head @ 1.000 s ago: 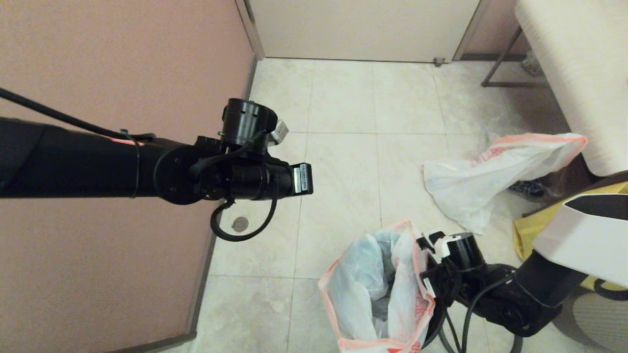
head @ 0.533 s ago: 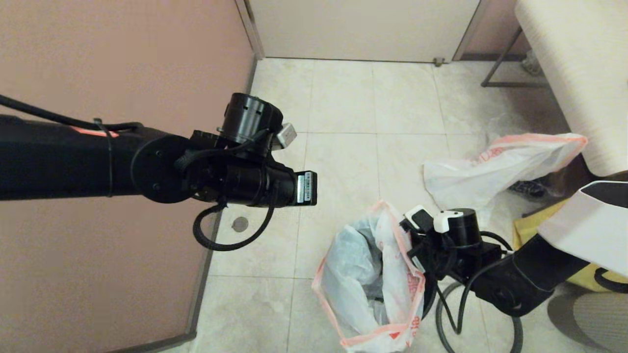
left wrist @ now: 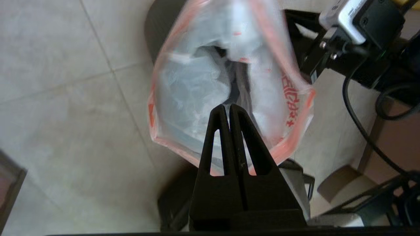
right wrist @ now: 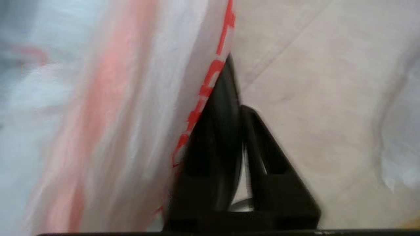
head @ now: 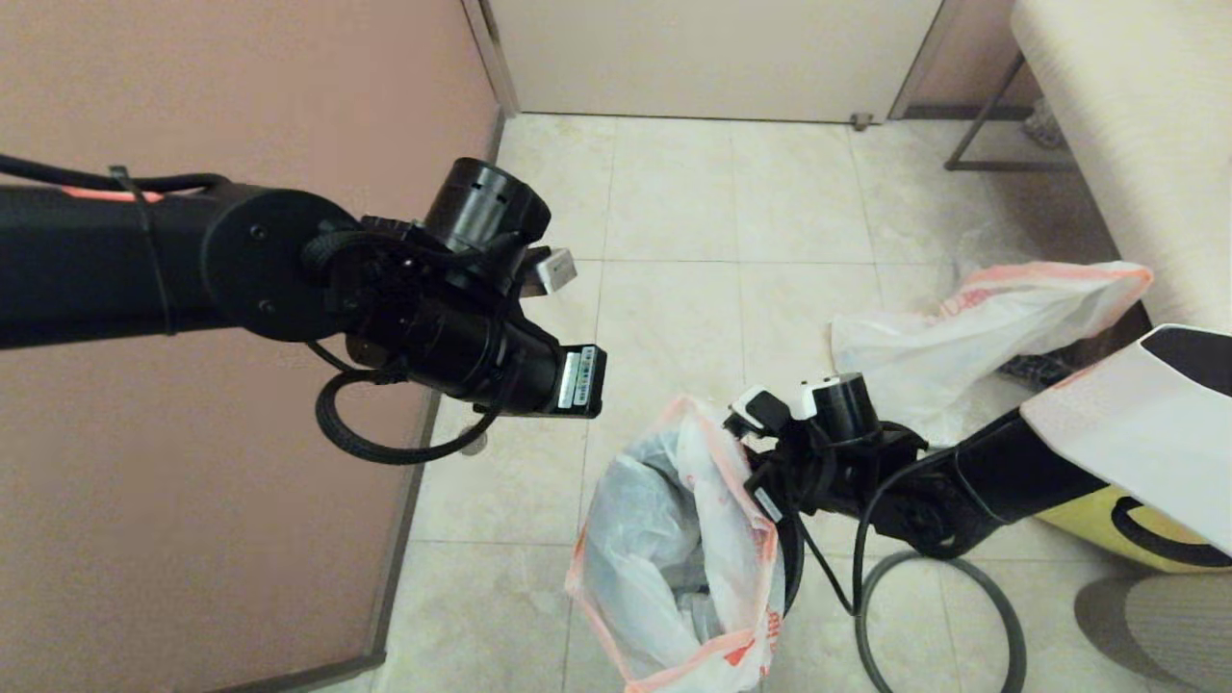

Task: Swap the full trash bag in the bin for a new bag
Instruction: Put the new garbage bag on the trash can

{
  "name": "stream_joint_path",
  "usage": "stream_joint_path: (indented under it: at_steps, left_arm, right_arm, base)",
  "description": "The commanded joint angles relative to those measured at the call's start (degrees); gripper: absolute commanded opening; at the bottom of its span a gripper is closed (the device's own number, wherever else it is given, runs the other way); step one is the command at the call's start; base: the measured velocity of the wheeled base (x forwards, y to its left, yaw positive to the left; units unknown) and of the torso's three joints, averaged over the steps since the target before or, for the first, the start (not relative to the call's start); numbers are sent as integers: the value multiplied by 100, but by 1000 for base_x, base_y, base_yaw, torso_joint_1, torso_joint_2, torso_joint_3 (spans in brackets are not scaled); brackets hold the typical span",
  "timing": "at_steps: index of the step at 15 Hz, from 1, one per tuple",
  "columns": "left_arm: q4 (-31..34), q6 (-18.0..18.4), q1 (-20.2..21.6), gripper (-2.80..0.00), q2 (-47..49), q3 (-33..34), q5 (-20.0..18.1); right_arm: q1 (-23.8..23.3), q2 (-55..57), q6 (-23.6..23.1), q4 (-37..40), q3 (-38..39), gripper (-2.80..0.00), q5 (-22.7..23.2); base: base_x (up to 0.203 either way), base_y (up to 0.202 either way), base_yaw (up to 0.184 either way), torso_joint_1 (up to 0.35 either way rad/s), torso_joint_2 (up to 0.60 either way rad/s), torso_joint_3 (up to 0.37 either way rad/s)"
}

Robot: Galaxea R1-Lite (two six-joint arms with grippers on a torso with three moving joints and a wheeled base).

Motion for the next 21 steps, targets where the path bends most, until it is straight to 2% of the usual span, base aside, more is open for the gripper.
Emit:
stream_joint_path:
  at_steps: [1, 4, 7, 9, 12, 14, 15, 16, 18, 21]
  left_arm:
    - [47, -11, 18, -280, 29, -90, -3]
    - [56, -11, 18, -280, 25, -99, 6]
    - [225, -12, 18, -280, -2, -150, 14]
    - [447, -28, 18, -280, -33, -301, 23]
    - [637, -20, -13, -280, -112, -327, 23]
    - [920, -19, -18, -280, -91, -317, 32]
    - [964, -36, -13, -280, -16, -240, 32]
    - [957, -59, -10, -280, 138, -122, 62]
    - [721, -155, -22, -280, 453, 180, 228]
    - [-459, -305, -26, -280, 774, 875, 330]
  right_arm:
    - [58, -43, -56, 340, -288, 0, 110]
    - [71, 50, -58, 499, -666, 0, 171]
    - [11, -340, -13, 584, -599, 0, 147]
    - [-172, -847, 168, 798, -356, 0, 153]
    - [-418, -1474, 499, 923, 404, 0, 145]
    - [-525, -1711, 862, 940, 861, 0, 107]
    - [-541, -1850, 1232, 943, 1029, 0, 95]
    - [-516, -1986, 1667, 947, 1193, -280, 93]
    - [-421, -2279, 2115, 957, 1472, -280, 95]
    - [-106, -2556, 2921, 1118, 2001, -280, 96]
  base:
    - [0, 0, 0, 0, 0, 0]
    - [0, 0, 0, 0, 0, 0]
    - [0, 0, 0, 0, 0, 0]
    - [0, 0, 0, 0, 0, 0]
    - [0, 0, 0, 0, 0, 0]
    - [0, 0, 0, 0, 0, 0]
    - [0, 0, 0, 0, 0, 0]
    - [0, 0, 0, 0, 0, 0]
    - [0, 0, 0, 0, 0, 0]
    - [0, 0, 0, 0, 0, 0]
